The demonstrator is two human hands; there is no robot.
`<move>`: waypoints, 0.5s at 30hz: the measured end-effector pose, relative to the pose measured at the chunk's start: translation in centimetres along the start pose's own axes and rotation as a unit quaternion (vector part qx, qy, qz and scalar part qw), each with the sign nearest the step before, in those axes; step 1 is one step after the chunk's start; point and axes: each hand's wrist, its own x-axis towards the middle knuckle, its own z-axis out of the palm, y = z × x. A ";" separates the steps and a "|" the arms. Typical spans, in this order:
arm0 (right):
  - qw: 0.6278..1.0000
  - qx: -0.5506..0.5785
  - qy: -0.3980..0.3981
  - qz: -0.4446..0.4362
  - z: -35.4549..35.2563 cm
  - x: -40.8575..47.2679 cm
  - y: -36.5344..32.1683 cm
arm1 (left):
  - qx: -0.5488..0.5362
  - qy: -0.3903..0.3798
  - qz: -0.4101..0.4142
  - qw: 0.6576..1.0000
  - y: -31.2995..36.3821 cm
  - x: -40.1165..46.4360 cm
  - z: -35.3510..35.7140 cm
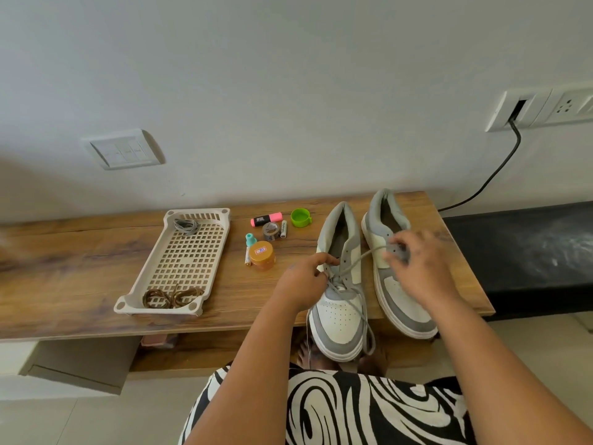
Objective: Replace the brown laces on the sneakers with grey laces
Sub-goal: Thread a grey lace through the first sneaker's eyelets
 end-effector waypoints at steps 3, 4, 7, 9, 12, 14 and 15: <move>0.991 -0.031 -0.091 -0.096 2.5 -0.8 -1.9 | 0.005 0.008 0.001 1.000 0.0 0.1 0.1; 0.988 -0.043 -0.101 -0.107 3.3 -1.1 -2.3 | 0.010 0.011 0.003 1.000 0.0 0.1 0.1; 0.992 -0.037 -0.089 -0.081 4.2 -1.2 -3.0 | 0.019 0.013 0.007 1.000 0.0 0.0 0.1; 0.992 -0.028 -0.102 -0.068 4.2 -1.2 -3.0 | 0.018 0.013 0.008 1.000 0.0 0.0 0.1; 0.986 -0.041 -0.144 -0.080 4.4 -1.2 -2.7 | 0.016 0.015 0.008 1.000 -0.1 0.1 0.1; 0.986 -0.025 -0.157 -0.060 4.7 -1.3 -2.6 | 0.018 0.019 0.007 1.000 0.0 0.2 0.2; 0.987 -0.012 -0.155 -0.049 4.9 -1.4 -2.7 | 0.020 0.022 0.006 1.000 0.0 0.3 0.3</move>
